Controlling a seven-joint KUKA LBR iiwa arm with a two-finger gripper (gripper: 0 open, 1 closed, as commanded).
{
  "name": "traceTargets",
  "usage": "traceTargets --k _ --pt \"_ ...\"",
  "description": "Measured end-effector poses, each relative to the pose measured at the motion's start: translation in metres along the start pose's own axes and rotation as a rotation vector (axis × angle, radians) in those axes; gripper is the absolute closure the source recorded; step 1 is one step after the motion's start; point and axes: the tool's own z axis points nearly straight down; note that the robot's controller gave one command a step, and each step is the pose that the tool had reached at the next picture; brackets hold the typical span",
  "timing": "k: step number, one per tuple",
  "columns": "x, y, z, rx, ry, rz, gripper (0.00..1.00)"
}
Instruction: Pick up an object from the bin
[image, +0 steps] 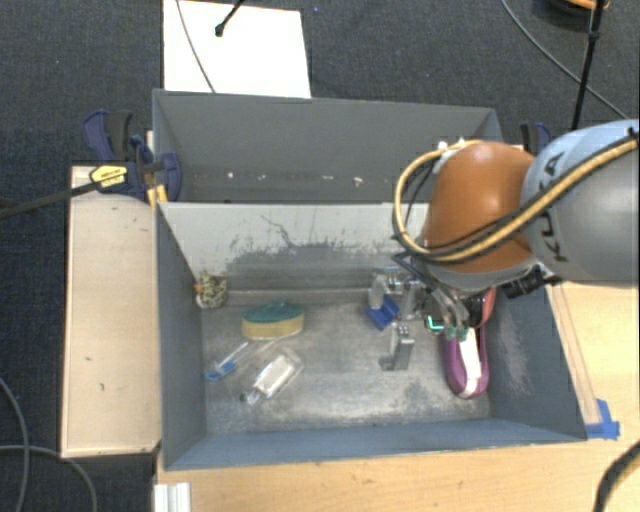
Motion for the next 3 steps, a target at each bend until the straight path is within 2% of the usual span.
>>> traceTargets --k 1,2,3 --pt "-0.042 -0.055 0.092 0.001 -0.014 0.007 0.0" --pt "-0.053 -0.02 0.06 0.0 -0.012 -0.145 0.0" --pt "-0.047 -0.039 0.061 0.0 -0.005 -0.025 0.0"
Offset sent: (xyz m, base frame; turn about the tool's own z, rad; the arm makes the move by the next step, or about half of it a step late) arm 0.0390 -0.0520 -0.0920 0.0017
